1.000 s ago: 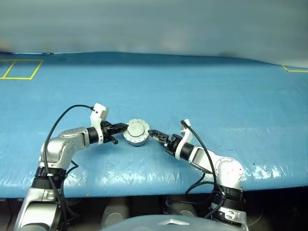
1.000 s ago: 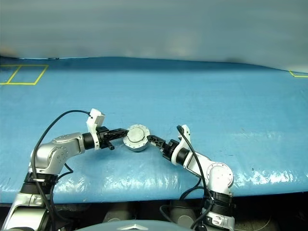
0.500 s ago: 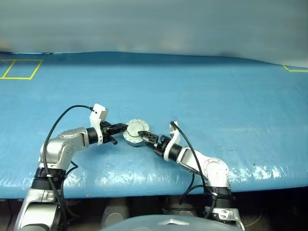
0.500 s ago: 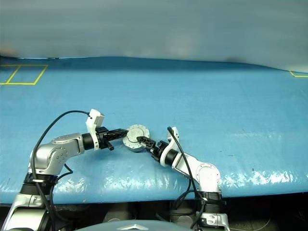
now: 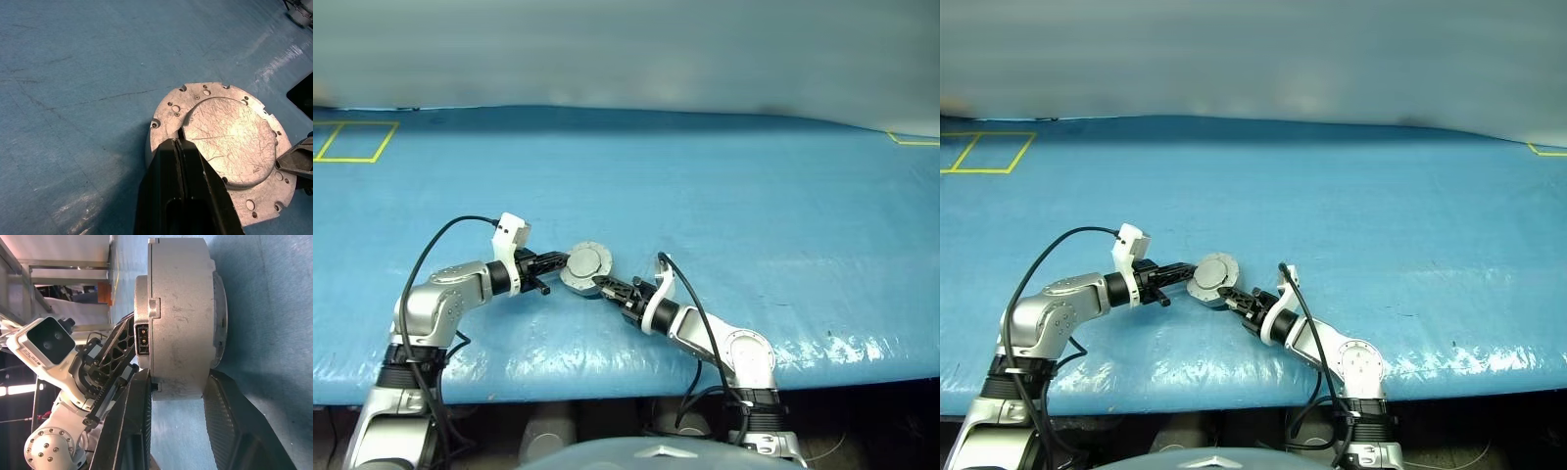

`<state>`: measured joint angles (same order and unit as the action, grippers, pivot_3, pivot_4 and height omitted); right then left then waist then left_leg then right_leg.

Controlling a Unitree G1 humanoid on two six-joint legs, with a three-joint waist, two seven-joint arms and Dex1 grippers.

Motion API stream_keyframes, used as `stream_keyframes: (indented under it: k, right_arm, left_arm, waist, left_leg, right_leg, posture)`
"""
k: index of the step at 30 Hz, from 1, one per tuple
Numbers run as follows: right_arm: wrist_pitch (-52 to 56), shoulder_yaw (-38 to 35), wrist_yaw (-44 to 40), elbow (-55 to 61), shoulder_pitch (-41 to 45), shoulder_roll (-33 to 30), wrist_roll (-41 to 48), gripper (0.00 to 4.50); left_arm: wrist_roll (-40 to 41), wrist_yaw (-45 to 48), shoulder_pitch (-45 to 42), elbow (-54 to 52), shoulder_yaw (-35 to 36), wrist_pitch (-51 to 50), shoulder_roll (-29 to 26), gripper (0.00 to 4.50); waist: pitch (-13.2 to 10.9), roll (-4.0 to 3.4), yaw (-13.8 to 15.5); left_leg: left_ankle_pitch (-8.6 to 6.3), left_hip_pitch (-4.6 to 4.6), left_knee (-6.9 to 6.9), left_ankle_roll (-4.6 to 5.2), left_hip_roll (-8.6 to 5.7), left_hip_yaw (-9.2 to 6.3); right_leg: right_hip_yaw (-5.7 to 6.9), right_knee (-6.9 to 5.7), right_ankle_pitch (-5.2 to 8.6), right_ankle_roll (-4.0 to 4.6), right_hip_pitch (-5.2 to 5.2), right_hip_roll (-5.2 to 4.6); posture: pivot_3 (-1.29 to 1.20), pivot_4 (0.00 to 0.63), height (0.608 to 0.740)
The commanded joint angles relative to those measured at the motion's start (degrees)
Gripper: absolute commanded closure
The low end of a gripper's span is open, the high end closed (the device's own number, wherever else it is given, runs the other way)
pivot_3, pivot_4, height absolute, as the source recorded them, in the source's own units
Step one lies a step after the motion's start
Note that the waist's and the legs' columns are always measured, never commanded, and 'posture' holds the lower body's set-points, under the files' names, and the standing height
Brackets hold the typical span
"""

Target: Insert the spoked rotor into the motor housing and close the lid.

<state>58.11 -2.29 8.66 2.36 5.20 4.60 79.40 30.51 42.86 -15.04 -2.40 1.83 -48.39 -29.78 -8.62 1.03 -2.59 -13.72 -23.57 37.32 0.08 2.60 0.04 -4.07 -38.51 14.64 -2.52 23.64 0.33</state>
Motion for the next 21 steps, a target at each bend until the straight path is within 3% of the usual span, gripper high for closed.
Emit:
stream_keyframes:
  k: [1, 2, 6, 11, 17, 21]
  right_arm:
    - [-1.2, 1.7, 0.1, 0.5, -0.6, 5.7, 0.9, 3.36]
    - [-1.3, 1.8, 0.1, 0.7, -0.8, 5.7, 1.1, 3.36]
    - [-1.8, 2.0, 0.1, 1.3, -1.4, 5.4, 2.0, 3.36]
    - [-2.6, 2.2, -0.1, 2.5, -2.3, 4.8, 4.1, 3.36]
    - [-4.7, 1.8, -1.0, 5.1, -1.5, 4.7, 7.5, 3.36]
    - [-6.4, 1.3, -0.5, 5.6, 0.4, 4.3, 8.6, 3.36]
  left_arm:
    - [0.6, 0.4, 1.7, -0.7, -1.1, -1.4, 0.6, 4.50]
    - [1.5, 0.0, 1.7, -1.2, 0.0, -2.1, 0.9, 4.50]
    - [5.2, -3.7, 1.7, -2.7, 5.9, -4.0, 3.5, 3.69]
    - [13.0, -12.5, 2.2, -6.9, 17.2, -6.5, 9.6, 2.05]
    - [29.1, -23.6, 9.8, -14.9, 27.6, -8.4, 20.3, 0.04]
    - [41.6, -29.9, 16.4, -18.0, 29.4, -7.7, 27.2, 0.00]
  waist:
    - [0.0, 0.00, -0.1]
    - [0.0, 0.00, -0.2]
    - [0.0, 0.00, -0.4]
    - [0.0, 0.03, -0.4]
    - [-0.1, 0.02, -0.6]
    - [-0.1, 0.06, -0.5]
  left_leg:
    - [0.00, 0.00, 0.00, 0.00, 0.00, 0.00]
    - [0.00, 0.00, 0.00, 0.00, 0.01, 0.00]
    - [0.00, -0.05, -0.01, 0.00, 0.01, -0.01]
    - [0.00, -0.25, -0.02, 0.00, 0.00, -0.10]
    - [-0.06, -0.35, -0.11, 0.09, -0.02, -0.11]
    - [-0.12, -0.53, -0.06, 0.18, -0.05, -0.11]
  right_leg:
    - [0.00, 0.00, 0.00, 0.00, 0.00, 0.00]
    - [0.00, 0.00, 0.02, 0.03, 0.00, 0.00]
    - [0.01, 0.00, -0.01, -0.02, 0.03, -0.02]
    - [0.07, 0.10, -0.10, -0.15, 0.14, -0.03]
    - [0.09, 0.39, -0.23, -0.05, 0.12, -0.07]
    - [0.13, 0.64, -0.36, -0.05, 0.15, -0.16]
  posture:
    - [0.00, 0.150, 0.740]
    - [0.00, 0.150, 0.740]
    - [0.00, 0.150, 0.740]
    - [0.00, 0.150, 0.740]
    - [0.00, 0.150, 0.740]
    - [0.00, 0.150, 0.740]
